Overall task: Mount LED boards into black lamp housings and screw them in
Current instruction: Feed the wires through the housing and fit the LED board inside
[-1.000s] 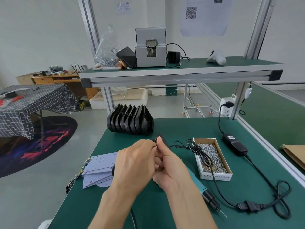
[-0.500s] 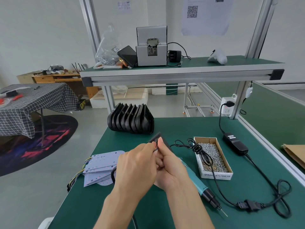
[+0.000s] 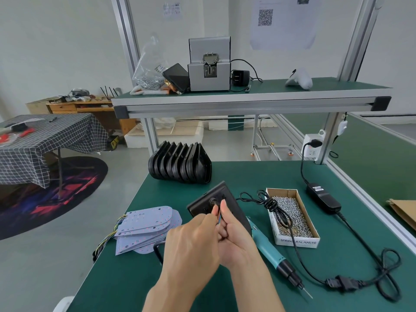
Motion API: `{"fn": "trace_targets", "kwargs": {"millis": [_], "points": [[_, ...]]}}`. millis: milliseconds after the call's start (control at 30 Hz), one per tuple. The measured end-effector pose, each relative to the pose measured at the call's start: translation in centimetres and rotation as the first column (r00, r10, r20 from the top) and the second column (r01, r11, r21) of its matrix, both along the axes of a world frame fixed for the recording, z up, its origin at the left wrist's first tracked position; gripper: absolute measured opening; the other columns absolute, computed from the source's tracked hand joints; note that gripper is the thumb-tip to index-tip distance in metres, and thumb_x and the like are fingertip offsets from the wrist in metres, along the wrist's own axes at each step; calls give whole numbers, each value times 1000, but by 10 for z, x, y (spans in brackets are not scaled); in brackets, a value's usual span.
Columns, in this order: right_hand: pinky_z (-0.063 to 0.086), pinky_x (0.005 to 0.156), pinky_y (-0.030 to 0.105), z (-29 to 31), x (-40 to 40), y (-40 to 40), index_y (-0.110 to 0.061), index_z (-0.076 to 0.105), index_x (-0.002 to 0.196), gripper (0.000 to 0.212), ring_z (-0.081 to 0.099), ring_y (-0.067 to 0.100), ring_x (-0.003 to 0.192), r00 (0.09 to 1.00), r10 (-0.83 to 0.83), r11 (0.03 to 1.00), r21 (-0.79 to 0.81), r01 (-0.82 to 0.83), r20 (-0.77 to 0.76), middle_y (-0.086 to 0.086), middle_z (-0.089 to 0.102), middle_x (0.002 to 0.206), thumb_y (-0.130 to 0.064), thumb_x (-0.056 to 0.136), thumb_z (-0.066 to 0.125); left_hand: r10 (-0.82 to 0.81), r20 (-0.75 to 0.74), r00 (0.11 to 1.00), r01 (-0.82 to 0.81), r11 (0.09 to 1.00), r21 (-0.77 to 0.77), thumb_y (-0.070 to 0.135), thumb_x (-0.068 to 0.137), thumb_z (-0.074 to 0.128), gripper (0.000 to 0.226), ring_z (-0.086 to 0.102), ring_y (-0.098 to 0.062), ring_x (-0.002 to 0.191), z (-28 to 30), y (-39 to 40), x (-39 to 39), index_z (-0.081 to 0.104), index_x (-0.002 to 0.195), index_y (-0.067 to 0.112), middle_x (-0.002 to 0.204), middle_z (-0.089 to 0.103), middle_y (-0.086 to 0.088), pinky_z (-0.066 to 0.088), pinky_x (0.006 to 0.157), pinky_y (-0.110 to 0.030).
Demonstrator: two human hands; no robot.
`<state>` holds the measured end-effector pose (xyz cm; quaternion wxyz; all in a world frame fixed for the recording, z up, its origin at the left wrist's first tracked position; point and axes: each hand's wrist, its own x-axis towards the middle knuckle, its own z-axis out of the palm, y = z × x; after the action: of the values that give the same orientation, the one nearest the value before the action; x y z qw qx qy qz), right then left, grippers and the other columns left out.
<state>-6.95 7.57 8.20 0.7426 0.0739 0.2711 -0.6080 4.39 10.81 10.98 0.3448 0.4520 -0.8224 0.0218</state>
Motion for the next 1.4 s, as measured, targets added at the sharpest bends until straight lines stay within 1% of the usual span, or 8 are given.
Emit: {"fn": "trace_targets", "kwargs": {"millis": [167, 300, 400, 733, 867, 1067, 1233, 1400], "points": [[28, 34, 16, -9, -2, -3, -1, 71, 80, 32, 25, 8, 32, 999, 48, 999, 3, -48, 17, -7, 23, 46, -32, 86, 78, -37, 18, 999, 37, 999, -9, 3, 73, 65, 13, 43, -22, 41, -11, 4, 3, 61, 69, 15, 59, 50, 5, 37, 33, -36], [27, 56, 11, -12, -3, -8, -1, 73, 77, 34, 26, 7, 36, 997, 81, 996, 47, -81, 13, -8, 24, 47, -34, 85, 79, -38, 40, 998, 39, 999, -11, 1, 69, 73, 15, 43, -26, 40, -15, 7, 3, 65, 72, 14, 62, 52, 4, 36, 33, -34], [38, 42, 13, -8, -4, -9, 0, 70, 76, 34, 27, 7, 31, 995, 90, 994, 50, -92, 48, -9, 26, 47, -31, 86, 79, -49, 50, 998, 50, 998, -29, -3, 65, 79, 21, 42, -25, 40, -18, 7, 3, 71, 77, 12, 62, 53, 3, 34, 33, -31], [27, 43, 11, 1, -11, -9, -2, 67, 79, 37, 22, 5, 34, 988, 114, 993, 20, -117, 103, -12, 20, 59, -35, 94, 73, -59, 9, 998, 60, 996, -63, 2, 70, 68, 9, 37, -25, 39, -20, 8, -1, 67, 70, 10, 60, 49, 2, 32, 33, -33], [25, 36, 13, 0, -12, -10, -2, 68, 79, 32, 22, 5, 35, 985, 120, 993, -4, -120, 123, -16, 11, 77, -32, 84, 77, -53, 0, 999, 53, 998, -39, -2, 68, 77, 21, 37, -24, 39, -20, 9, -2, 62, 67, 12, 59, 48, 3, 31, 34, -32], [32, 34, 22, -1, -9, -6, -3, 73, 85, 37, 29, 9, 36, 992, 109, 994, -29, -108, 69, -7, 30, 57, -39, 84, 78, 99, -154, 983, -88, 993, 76, 8, 84, 75, 19, 50, -21, 48, -17, 10, -4, 66, 75, 21, 63, 57, 9, 43, 39, -37], [53, 76, 34, -7, -15, 8, -2, 82, 90, 35, 65, 22, 64, 978, 161, 986, -22, -165, -136, 8, 66, 73, -36, 85, 76, 180, -164, 970, -166, 982, 95, 9, 83, 77, 25, 48, -22, 48, -17, 11, -9, 59, 70, 21, 59, 51, 8, 43, 40, -40], [58, 78, 32, 11, -23, 10, 5, 71, 91, 25, 71, 22, 62, 989, 144, 989, -11, -144, -47, 14, 72, 83, -16, 102, 63, 34, -162, 986, -24, 998, 59, 11, 77, 70, 9, 45, -22, 44, -24, 18, -8, 66, 75, 18, 59, 51, 8, 38, 35, -33]]}}
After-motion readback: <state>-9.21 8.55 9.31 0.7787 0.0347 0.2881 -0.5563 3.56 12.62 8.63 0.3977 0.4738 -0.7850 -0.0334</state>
